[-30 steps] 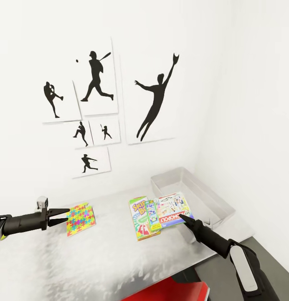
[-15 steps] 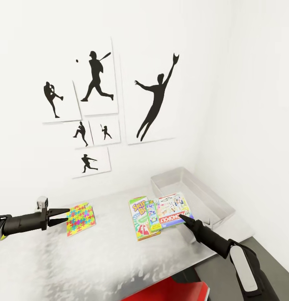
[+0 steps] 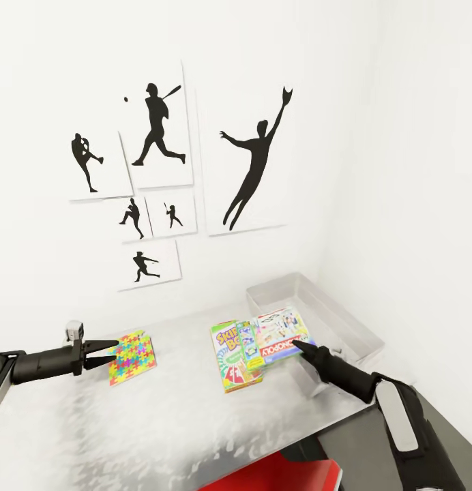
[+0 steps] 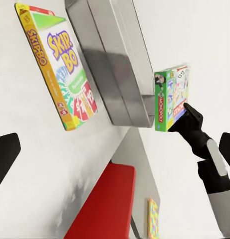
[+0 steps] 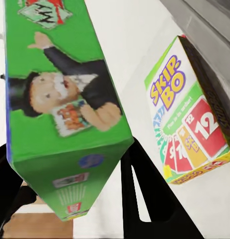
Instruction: Put all the toys in the child's room - the three board games (two on the bed and one on the table), the two jigsaw puzzles on the table, and the tennis ball on the table - inside the toy box on the table in the child's room.
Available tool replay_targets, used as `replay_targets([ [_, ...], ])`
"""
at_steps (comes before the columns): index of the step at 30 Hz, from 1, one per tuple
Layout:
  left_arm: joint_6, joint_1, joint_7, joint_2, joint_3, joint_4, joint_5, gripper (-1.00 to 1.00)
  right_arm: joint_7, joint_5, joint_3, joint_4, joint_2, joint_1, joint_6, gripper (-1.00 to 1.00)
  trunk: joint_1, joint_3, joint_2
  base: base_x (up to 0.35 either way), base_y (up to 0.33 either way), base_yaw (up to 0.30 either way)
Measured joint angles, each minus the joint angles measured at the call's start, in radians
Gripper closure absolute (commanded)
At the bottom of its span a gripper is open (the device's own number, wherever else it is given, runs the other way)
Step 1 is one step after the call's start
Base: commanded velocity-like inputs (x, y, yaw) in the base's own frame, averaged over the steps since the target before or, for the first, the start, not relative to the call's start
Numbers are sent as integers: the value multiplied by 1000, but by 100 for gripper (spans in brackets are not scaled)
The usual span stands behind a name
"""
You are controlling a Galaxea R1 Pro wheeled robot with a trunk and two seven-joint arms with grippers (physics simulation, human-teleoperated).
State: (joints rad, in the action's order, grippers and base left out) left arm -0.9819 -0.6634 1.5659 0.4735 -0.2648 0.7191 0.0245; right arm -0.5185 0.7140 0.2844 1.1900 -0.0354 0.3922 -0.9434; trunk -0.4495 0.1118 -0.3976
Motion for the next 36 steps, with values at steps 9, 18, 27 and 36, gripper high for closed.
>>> replay_targets([
  [9, 0, 0, 0, -18, 1, 0, 0, -100, 261, 8, 5, -110, -5, 268, -91, 100, 0, 0, 0, 0, 0, 0],
  [18, 0, 0, 0, -28, 1, 0, 0, -100, 321, 15, 8, -504, -66, 567, -86, 100, 0, 0, 0, 0, 0, 0],
  [27, 1, 0, 0, -47, 1, 0, 2, -100, 458, 10, 8, -689, -138, 723, -43, 100, 0, 0, 0, 0, 0, 0],
  [36, 0, 0, 0, -53, 1, 1, 1, -100, 509, 15, 8, -794, -188, 781, -16, 100, 0, 0, 0, 0, 0, 0],
])
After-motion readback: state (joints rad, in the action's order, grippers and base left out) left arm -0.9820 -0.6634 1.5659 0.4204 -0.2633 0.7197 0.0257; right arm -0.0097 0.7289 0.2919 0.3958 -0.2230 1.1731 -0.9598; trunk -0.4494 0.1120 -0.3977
